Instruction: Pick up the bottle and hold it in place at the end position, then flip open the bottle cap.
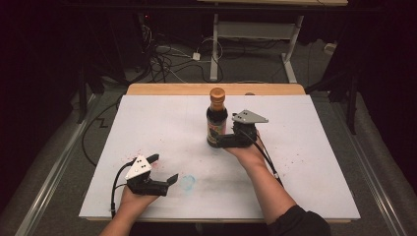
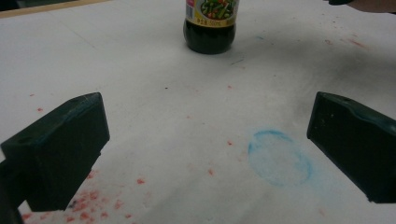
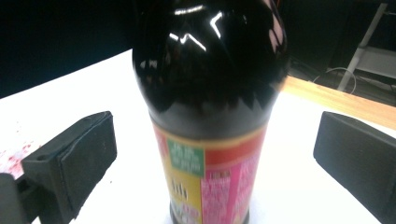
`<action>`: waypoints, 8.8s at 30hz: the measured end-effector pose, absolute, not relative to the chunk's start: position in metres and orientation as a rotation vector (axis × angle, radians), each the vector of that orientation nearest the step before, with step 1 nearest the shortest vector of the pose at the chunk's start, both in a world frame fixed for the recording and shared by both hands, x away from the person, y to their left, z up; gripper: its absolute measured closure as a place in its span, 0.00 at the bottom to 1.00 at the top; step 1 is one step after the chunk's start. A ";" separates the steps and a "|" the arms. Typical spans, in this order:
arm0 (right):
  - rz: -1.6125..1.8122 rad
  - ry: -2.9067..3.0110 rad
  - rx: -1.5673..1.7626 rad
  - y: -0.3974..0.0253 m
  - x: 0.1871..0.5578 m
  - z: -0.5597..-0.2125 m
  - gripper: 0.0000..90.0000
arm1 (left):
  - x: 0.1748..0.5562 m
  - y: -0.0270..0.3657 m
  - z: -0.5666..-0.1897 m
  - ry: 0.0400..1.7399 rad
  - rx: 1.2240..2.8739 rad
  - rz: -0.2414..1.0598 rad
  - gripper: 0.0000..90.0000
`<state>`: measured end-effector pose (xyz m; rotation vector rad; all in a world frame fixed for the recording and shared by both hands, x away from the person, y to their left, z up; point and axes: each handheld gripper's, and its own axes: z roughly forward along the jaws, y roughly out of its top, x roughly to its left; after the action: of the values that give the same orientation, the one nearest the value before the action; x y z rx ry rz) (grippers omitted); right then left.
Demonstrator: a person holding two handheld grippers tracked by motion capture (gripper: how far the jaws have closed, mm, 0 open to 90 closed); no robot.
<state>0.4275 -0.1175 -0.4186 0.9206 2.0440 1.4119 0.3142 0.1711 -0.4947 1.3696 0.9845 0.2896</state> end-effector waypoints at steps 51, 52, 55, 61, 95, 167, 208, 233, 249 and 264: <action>1.405 2.013 0.921 -0.185 0.397 -0.408 0.47 | 0.409 0.076 -0.444 0.976 1.274 0.183 0.00; 1.402 2.016 0.914 -0.185 0.397 -0.408 0.50 | 0.412 0.074 -0.443 0.977 1.274 0.180 0.00; 1.407 2.020 0.900 -0.185 0.398 -0.408 0.61 | 0.420 0.068 -0.442 0.972 1.274 0.178 0.00; 1.414 2.021 0.869 -0.185 0.398 -0.405 0.80 | 0.434 0.059 -0.440 0.968 1.252 0.154 0.00; 1.442 2.042 0.794 -0.161 0.413 -0.364 1.00 | 0.452 0.033 -0.445 0.932 1.313 0.162 0.30; 1.334 2.103 0.747 -0.130 0.426 -0.313 1.00 | 0.449 0.038 -0.450 0.896 1.446 0.276 0.32; 1.394 2.007 0.677 -0.127 0.407 -0.273 1.00 | 0.446 0.017 -0.446 0.975 1.213 0.219 0.32; 1.280 2.122 0.737 -0.133 0.421 -0.310 1.00 | 0.448 0.032 -0.451 0.912 1.412 0.291 0.32; 1.277 2.128 0.721 -0.129 0.422 -0.308 1.00 | 0.447 0.032 -0.451 0.913 1.407 0.293 0.32; 1.287 2.126 0.728 -0.127 0.423 -0.308 1.00 | 0.448 0.032 -0.451 0.921 1.401 0.287 0.32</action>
<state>0.4226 -0.1274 -0.3082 0.7282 2.1262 1.2872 0.4476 0.0322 -0.4512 1.4008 0.9212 0.2875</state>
